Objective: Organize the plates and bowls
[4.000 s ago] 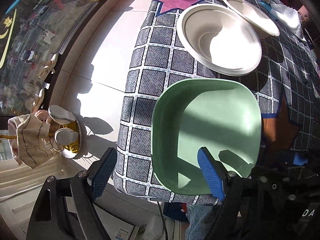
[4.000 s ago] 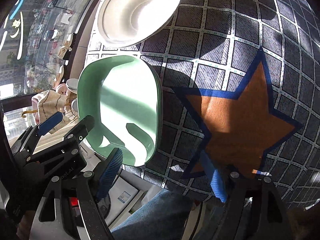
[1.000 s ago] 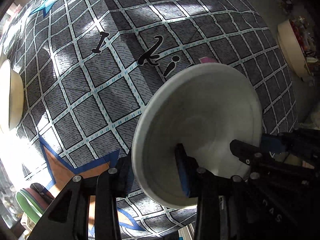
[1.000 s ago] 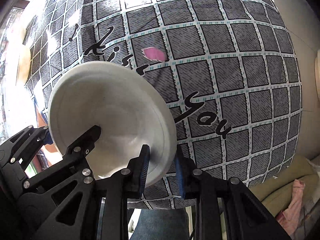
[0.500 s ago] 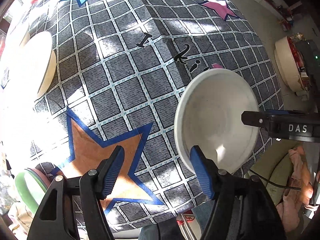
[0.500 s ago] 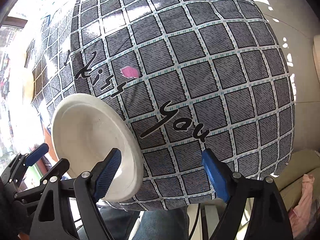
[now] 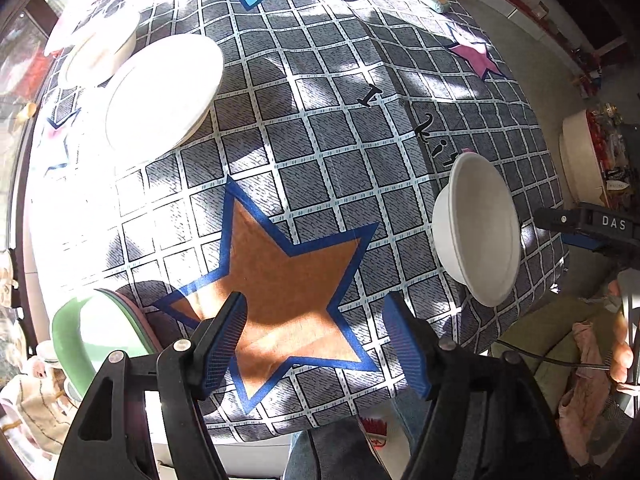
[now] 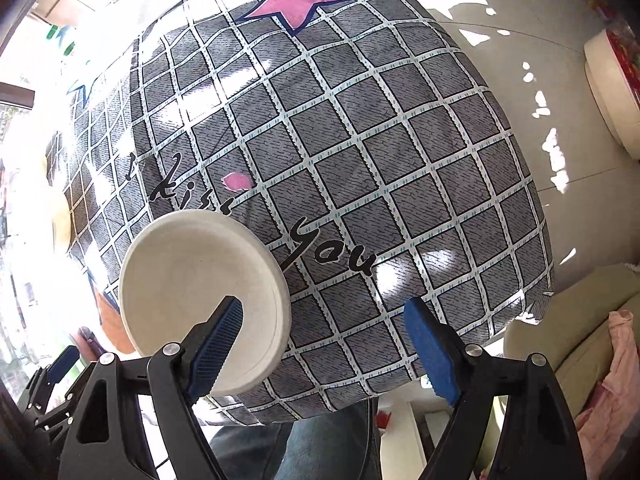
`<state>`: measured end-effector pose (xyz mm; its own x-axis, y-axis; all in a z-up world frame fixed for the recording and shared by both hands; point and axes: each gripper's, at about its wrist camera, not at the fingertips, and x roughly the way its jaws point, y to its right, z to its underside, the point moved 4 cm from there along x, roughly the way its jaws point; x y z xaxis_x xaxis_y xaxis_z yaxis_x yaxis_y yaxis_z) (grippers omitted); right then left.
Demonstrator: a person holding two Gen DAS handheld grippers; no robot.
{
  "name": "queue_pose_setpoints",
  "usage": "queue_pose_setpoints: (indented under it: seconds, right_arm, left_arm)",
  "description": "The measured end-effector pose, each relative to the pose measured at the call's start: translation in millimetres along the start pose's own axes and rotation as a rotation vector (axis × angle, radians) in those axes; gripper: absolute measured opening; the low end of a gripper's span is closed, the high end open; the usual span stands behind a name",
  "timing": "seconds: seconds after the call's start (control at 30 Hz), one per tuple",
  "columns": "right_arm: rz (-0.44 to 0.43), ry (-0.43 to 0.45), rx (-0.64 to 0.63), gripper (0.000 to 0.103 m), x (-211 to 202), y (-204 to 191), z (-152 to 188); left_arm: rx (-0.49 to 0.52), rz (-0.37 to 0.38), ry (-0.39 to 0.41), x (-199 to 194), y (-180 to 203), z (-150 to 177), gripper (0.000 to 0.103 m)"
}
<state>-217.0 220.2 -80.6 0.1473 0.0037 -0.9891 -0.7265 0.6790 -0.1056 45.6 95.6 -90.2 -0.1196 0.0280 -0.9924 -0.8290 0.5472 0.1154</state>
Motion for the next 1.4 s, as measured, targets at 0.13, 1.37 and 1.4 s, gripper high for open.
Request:
queue_pose_setpoints:
  seconds: [0.13,1.37,1.4]
  right_arm:
    - [-0.009,0.008,-0.035,0.084,-13,-21,4]
    - [-0.073,-0.081,-0.422,0.084,59,-335,-42]
    - [-0.072,-0.081,-0.424,0.084,62,-340,-45]
  left_arm:
    - [-0.045,-0.025,-0.014,-1,-18,12,0.074]
    - [-0.427,-0.200,0.055,8,-189,-102,0.075]
    - [-0.429,-0.203,0.057,11,-191,-106,0.075]
